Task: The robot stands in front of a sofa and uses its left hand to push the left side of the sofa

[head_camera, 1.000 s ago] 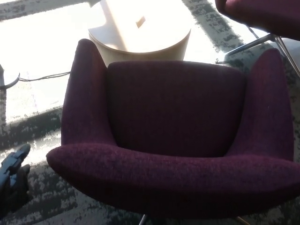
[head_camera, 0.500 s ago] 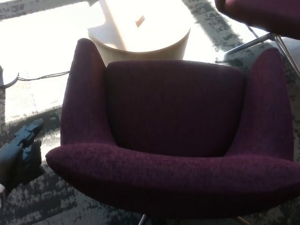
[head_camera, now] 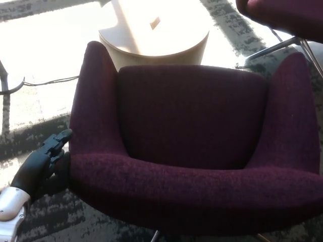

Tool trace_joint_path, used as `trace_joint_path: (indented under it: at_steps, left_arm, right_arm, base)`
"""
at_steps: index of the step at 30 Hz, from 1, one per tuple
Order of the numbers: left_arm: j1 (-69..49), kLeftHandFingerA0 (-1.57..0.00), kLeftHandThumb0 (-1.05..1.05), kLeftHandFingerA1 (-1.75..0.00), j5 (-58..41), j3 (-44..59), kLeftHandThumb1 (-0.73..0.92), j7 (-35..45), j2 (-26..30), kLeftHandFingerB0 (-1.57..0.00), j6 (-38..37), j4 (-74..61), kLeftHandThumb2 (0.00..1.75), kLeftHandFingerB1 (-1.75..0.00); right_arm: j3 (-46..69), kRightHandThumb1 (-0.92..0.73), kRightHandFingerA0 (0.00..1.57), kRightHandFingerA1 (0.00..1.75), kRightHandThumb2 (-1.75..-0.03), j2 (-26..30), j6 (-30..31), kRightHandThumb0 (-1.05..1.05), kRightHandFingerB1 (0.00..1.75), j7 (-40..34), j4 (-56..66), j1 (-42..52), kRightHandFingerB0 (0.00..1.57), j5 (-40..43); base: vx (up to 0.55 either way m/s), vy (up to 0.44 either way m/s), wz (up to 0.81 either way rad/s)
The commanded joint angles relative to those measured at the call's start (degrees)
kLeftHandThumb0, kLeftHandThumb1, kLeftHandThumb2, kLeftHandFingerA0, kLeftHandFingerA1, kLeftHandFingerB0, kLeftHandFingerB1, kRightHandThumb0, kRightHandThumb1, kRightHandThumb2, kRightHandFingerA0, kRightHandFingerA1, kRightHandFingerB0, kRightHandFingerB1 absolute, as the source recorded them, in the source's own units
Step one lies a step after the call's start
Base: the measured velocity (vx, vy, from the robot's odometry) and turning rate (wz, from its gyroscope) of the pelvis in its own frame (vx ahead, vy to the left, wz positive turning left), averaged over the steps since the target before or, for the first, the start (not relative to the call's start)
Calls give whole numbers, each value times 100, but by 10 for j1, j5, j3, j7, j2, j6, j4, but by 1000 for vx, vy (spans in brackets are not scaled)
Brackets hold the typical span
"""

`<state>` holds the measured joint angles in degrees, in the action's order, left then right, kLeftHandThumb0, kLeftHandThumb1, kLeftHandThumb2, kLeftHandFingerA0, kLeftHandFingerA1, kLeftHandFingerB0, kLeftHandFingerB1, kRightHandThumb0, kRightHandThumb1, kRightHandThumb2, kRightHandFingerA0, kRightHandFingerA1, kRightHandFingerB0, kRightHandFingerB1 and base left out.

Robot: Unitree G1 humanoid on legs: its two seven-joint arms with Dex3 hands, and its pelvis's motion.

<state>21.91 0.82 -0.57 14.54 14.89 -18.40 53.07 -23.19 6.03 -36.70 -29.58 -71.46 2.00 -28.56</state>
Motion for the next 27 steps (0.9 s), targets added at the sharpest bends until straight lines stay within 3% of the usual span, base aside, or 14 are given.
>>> trace_joint_path:
  at_steps: [1, 6, 7, 8, 12, 27]
  left_arm:
    - [-11, 0, -96, -14, 12, -16, 85, 12, -19, 0, 22, 8, 126, -8]
    - [-26, 0, -90, -19, 18, -25, 83, 13, -24, 0, 9, -6, 125, -13]
    - [-33, 0, -96, -26, 21, -29, 92, 9, -28, -2, -1, -12, 83, -21]
    - [-36, -1, -88, -24, 21, -31, 79, 8, -31, -2, -6, -15, 123, -17]
    - [-46, -4, -95, -22, 28, -47, 81, 8, -41, -7, 0, -39, 123, -12]
    - [-94, -1, -93, -28, 53, -133, 78, 0, -66, -7, -1, -112, 120, -17]
  right_arm:
    - [1, -66, 81, 78, -60, 6, -8, -47, 48, -8, -3, 1, 72, -5]
    - [7, -65, 83, 79, -59, 4, -6, -47, 47, 0, -2, 2, 74, 0]
    - [7, -65, 83, 80, -59, 3, -7, -46, 48, -2, -2, 2, 74, 0]
    - [6, -65, 83, 79, -59, 3, -7, -46, 48, -4, -2, 1, 74, -2]
    - [6, -65, 80, 75, -60, 2, -2, -47, 48, -6, -1, 0, 73, -3]
    - [4, -66, 81, 73, -60, 5, -1, -47, 46, -2, -1, 0, 72, -6]
  base:
    - [0, 0, 0]
    - [0, 0, 0]
    - [0, 0, 0]
    - [0, 0, 0]
    - [0, 0, 0]
    - [0, 0, 0]
